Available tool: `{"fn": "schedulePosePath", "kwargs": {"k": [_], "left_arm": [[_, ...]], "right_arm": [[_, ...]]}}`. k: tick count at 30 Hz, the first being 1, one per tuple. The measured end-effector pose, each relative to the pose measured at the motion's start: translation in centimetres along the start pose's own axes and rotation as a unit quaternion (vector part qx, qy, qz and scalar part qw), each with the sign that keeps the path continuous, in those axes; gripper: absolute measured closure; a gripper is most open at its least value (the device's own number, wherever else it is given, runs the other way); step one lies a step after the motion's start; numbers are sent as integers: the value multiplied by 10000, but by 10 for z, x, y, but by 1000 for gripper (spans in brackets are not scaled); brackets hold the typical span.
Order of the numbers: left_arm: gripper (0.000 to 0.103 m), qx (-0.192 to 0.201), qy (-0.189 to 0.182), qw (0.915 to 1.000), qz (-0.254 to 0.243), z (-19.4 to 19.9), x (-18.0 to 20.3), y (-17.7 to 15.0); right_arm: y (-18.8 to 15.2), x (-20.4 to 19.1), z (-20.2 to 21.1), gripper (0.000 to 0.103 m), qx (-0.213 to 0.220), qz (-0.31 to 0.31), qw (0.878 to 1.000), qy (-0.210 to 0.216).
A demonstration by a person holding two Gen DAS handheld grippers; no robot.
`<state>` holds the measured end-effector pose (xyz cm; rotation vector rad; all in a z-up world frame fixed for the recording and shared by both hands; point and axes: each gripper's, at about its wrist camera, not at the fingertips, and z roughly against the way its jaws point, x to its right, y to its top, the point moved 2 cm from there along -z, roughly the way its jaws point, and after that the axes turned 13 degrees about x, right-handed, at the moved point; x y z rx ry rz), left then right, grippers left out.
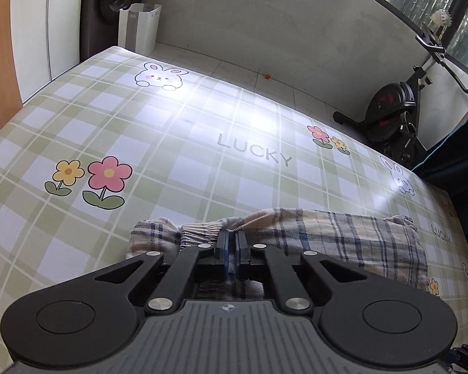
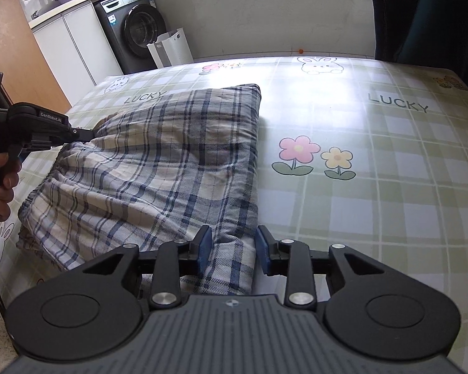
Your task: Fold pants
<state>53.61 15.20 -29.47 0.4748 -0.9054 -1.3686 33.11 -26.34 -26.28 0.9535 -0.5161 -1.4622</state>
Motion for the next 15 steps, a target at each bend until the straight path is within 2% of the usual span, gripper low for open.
{"fn": "schedulePosePath", "kwargs": {"k": [2, 4, 5, 6, 8, 11, 15], "left_arm": [[96, -2, -88, 9999, 69, 4, -1, 3], [92, 18, -249, 9996, 143, 14, -7, 7], [87, 23, -355, 9992, 189, 21, -10, 9], [73, 20, -435, 9987, 265, 28, -14, 11], [54, 73, -573, 9972, 485, 47, -25, 14], [53, 54, -666, 9954, 681, 66, -43, 18], [51, -80, -458, 9965, 699, 73, -61, 11]], "right_arm": [[1, -2, 1, 69, -20, 16, 10000, -15], [2, 0, 3, 69, -33, -5, 10000, 0], [4, 1, 5, 68, -1, -47, 10000, 41], [6, 2, 6, 68, 38, -84, 9999, 81], [9, 4, 10, 65, 125, -127, 9998, 117], [13, 8, 11, 63, 200, -223, 9994, 175], [17, 9, 4, 57, 221, -388, 9987, 237]]}}
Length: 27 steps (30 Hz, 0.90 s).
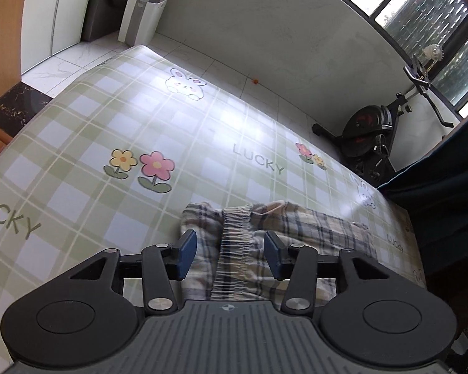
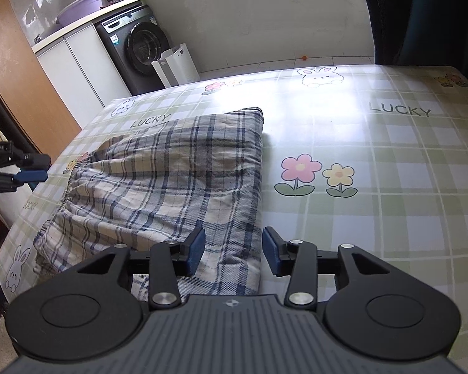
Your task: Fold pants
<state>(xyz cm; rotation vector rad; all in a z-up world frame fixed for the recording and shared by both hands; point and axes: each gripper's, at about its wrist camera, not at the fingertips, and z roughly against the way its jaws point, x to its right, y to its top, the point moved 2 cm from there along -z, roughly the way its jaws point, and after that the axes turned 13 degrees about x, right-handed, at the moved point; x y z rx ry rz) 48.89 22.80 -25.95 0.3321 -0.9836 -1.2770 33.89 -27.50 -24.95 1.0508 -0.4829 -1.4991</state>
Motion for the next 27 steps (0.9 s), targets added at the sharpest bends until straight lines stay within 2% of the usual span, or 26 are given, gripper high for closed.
{"fn": "schedulePosePath", "kwargs": {"k": [2, 3, 5, 11, 16, 20, 25, 27], "left_arm": [[43, -120, 40, 9999, 51, -1, -7, -7], [35, -195, 32, 9997, 124, -1, -11, -11], [29, -277, 36, 9994, 214, -4, -14, -19], [28, -462, 94, 9982, 358, -15, -19, -46], [26, -383, 218, 9990, -1, -17, -9, -54], [26, -432, -41, 9989, 159, -20, -3, -59], [24, -371, 95, 9990, -228, -24, 13, -64], [28, -301, 272, 9983, -416, -25, 19, -65]], "right_arm": [[1, -1, -4, 51, 36, -13, 10000, 32], [2, -2, -5, 50, 48, -13, 10000, 39], [3, -4, -8, 48, 47, -5, 10000, 71], [6, -7, -15, 45, 41, 78, 9999, 105], [6, -5, -18, 44, 37, 75, 9999, 77], [6, -2, -21, 44, 21, -13, 10000, 68], [5, 0, -25, 43, -1, -100, 9999, 42], [6, 1, -28, 40, 11, -121, 9999, 16]]}}
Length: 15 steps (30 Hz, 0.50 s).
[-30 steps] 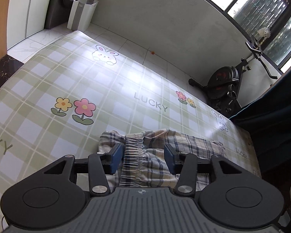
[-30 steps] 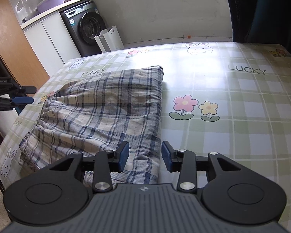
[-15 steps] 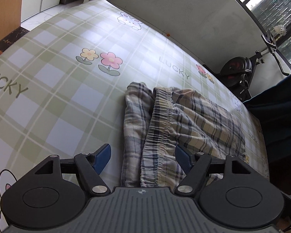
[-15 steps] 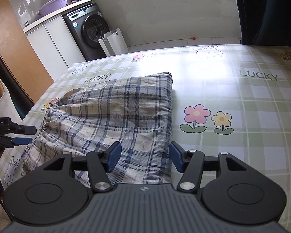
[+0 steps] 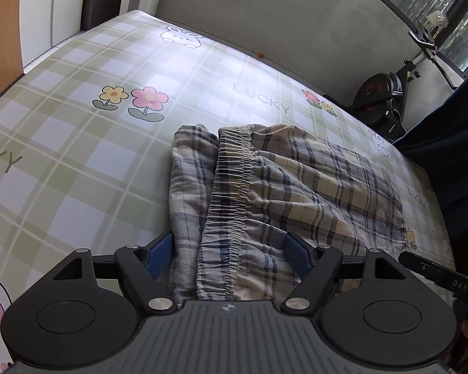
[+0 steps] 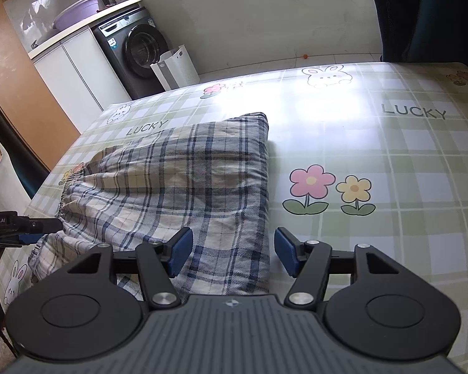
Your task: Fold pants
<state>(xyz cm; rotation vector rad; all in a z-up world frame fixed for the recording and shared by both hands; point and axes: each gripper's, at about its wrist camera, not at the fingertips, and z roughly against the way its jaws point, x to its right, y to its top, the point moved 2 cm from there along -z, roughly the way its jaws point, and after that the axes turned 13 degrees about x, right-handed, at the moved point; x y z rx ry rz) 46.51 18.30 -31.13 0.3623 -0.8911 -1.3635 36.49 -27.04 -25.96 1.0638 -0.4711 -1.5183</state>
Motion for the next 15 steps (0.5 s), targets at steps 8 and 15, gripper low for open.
{"fn": "schedulePosePath", "kwargs": {"k": [8, 15], "left_arm": [[45, 64, 280, 9995, -147, 2, 10, -3], [64, -85, 44, 9996, 281, 16, 5, -13]], "right_arm": [[1, 4, -9, 33, 80, -150, 9999, -4], [-2, -14, -15, 33, -49, -28, 9993, 379]]}}
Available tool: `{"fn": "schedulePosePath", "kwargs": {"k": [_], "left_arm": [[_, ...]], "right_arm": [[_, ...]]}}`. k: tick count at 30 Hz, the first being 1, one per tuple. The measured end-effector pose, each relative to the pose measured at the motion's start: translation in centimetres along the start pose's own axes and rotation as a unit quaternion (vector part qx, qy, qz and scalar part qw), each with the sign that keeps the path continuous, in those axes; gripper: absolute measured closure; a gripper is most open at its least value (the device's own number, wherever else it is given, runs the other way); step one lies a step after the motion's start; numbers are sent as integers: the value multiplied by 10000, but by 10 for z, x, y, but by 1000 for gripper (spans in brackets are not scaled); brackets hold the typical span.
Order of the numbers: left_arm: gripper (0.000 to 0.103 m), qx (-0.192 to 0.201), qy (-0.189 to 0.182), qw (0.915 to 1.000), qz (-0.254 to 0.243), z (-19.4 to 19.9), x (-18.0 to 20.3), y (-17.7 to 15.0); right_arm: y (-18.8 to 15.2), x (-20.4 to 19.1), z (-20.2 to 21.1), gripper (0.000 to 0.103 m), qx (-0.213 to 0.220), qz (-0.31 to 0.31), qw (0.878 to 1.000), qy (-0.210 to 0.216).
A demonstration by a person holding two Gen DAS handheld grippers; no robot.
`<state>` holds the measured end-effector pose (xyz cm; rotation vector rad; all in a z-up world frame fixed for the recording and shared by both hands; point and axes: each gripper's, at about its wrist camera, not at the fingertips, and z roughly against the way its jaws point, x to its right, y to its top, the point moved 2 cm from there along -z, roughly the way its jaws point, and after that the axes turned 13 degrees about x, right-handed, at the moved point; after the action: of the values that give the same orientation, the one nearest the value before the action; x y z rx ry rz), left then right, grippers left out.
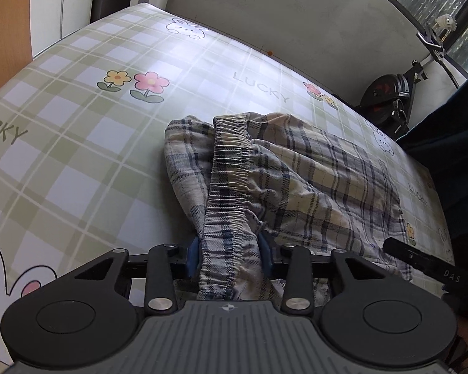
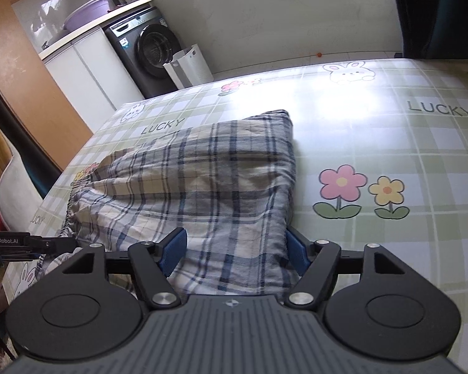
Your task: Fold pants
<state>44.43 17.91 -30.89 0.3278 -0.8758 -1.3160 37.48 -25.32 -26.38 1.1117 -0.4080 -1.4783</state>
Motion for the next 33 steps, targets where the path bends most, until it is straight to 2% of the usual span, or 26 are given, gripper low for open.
{"fn": "schedulePosePath", "kwargs": {"k": [4, 9, 10, 12, 13, 14, 19, 24, 30, 33], "left_arm": [[68, 17, -54, 9998, 189, 5, -5, -5], [69, 134, 105, 9998, -126, 2, 4, -7], [71, 172, 160, 9994, -238, 3, 9, -8], [80, 267, 184, 9990, -316, 8, 14, -9], [82, 294, 184, 9989, -311, 11, 15, -10], [83, 300, 186, 9990, -269, 15, 15, -11], [85, 368, 202, 9991, -71, 44, 11, -24], [86, 677, 256, 9974, 24, 82, 5, -26], [87, 1104, 363, 9927, 331, 138, -25, -15], [87, 1334, 469, 9886, 523, 169, -51, -8]], "right_arm": [[-5, -12, 0, 36, -102, 168, 9996, 219], [-3, -11, -3, 41, -29, 175, 9998, 62], [-3, -12, -4, 48, -22, 217, 9998, -26], [-4, -14, -4, 68, -59, 331, 9993, -188], [-6, -14, -3, 78, -113, 315, 9993, -158], [-7, -15, 0, 81, -127, 294, 9994, -131], [-11, -27, 22, 86, -49, 400, 9992, -24], [-2, -53, 46, 87, 181, 536, 9979, 321], [14, -105, 58, 88, 413, 719, 9930, 837], [18, -144, 57, 88, 414, 879, 9887, 1143]]}}
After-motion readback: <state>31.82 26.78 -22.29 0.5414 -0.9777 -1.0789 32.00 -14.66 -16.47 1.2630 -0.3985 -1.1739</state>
